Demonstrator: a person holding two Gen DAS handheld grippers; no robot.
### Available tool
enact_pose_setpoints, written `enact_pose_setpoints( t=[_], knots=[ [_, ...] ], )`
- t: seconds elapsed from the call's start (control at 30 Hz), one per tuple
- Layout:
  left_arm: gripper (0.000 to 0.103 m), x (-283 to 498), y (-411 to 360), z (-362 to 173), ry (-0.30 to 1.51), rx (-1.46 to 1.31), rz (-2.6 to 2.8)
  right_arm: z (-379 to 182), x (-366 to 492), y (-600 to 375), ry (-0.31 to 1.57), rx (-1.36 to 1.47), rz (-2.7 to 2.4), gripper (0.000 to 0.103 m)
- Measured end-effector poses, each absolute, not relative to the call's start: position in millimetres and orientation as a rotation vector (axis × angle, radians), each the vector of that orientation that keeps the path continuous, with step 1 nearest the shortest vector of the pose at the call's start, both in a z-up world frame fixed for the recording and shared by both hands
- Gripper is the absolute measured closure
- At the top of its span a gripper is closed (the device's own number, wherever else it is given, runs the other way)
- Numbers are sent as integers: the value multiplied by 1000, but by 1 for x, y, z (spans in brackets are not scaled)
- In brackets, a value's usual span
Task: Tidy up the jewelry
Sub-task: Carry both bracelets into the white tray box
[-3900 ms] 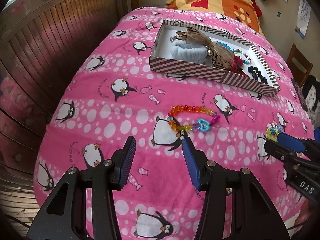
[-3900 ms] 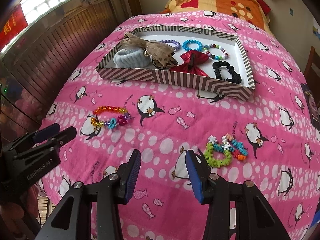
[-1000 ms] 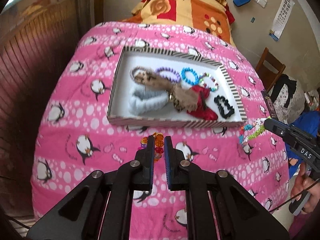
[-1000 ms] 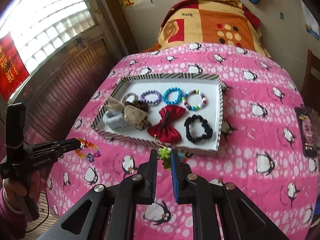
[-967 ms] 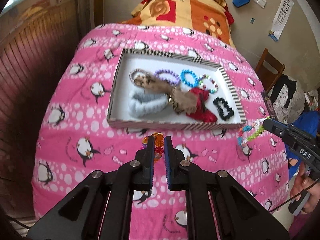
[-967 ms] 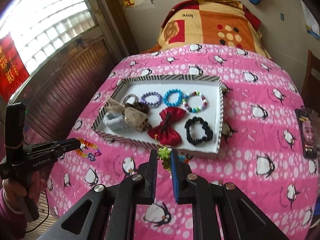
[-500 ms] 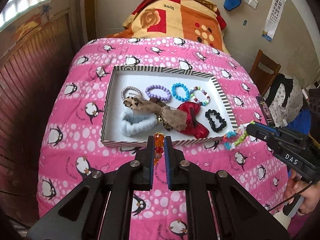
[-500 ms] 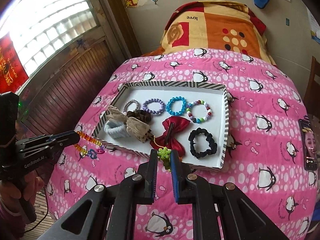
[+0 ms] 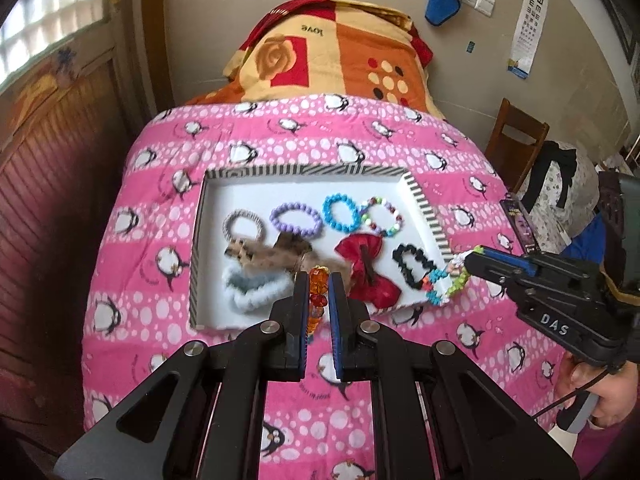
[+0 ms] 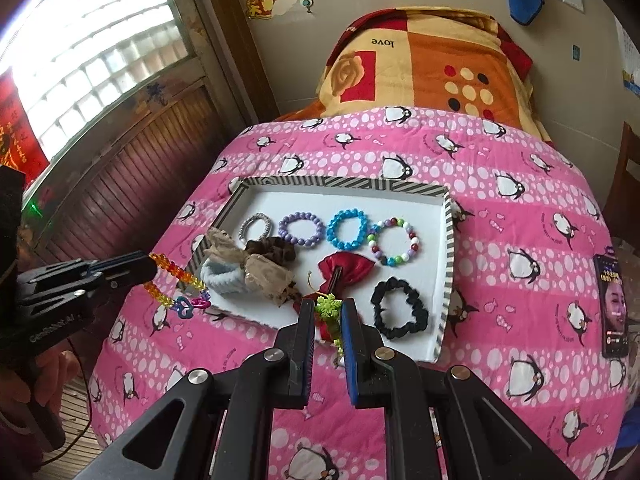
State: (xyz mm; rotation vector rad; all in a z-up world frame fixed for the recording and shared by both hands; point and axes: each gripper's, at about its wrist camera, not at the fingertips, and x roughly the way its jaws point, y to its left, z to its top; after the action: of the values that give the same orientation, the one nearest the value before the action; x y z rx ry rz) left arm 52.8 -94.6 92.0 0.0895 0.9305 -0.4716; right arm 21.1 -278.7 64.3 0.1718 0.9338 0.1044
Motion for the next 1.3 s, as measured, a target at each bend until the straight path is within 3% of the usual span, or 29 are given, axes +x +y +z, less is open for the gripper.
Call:
enact_pose_setpoints(
  t=[0.5, 0.83, 1.07, 1.3],
  knots=[
    [95, 117, -152, 97, 958, 96, -515, 57, 70, -310, 948, 184, 71, 91],
    [95, 172, -193, 52, 1052, 69, -518, 31, 115, -337, 991, 243, 56, 91],
    [95, 208, -167, 2, 1140, 57, -374, -6, 160, -345, 1054, 296, 94, 91],
    [95, 217, -144, -15, 1152, 46, -305, -31, 198, -338, 1093, 340, 160, 91]
  ],
)
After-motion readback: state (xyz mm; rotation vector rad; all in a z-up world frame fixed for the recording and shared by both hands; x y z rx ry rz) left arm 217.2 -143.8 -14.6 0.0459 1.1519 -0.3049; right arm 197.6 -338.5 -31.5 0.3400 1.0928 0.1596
